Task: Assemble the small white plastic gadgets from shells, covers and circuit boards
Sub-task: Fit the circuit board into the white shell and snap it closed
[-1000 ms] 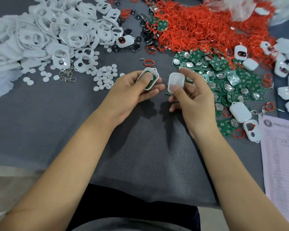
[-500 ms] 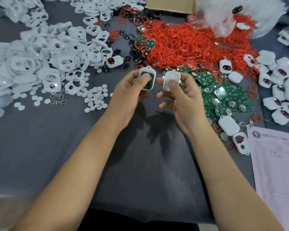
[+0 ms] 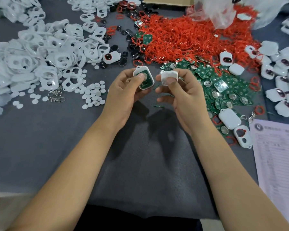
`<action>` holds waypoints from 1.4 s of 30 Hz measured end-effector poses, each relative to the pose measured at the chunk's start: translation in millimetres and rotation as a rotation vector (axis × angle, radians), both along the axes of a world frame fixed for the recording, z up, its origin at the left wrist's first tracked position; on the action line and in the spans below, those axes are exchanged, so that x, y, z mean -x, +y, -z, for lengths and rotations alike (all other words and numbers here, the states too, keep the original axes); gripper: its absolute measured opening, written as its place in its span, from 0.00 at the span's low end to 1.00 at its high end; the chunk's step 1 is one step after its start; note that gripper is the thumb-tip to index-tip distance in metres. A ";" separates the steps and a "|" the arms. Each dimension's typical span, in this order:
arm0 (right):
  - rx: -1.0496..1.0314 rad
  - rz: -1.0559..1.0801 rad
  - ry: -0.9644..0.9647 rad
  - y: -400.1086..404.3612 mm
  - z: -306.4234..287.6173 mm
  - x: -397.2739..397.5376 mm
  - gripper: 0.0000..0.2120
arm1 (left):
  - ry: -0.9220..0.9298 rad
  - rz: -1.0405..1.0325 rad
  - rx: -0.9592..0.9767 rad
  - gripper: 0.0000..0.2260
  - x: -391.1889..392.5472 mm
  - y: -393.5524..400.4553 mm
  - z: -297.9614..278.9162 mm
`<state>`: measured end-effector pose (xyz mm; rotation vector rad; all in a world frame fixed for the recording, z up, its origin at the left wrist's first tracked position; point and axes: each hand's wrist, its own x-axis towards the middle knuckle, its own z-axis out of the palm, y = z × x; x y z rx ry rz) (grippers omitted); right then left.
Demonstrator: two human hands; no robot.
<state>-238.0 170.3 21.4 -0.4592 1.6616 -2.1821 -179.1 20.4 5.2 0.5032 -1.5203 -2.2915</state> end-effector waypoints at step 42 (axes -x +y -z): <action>-0.322 0.160 0.306 4.0 7.1 3.9 0.10 | -0.145 0.133 -0.342 0.11 3.0 14.0 -14.7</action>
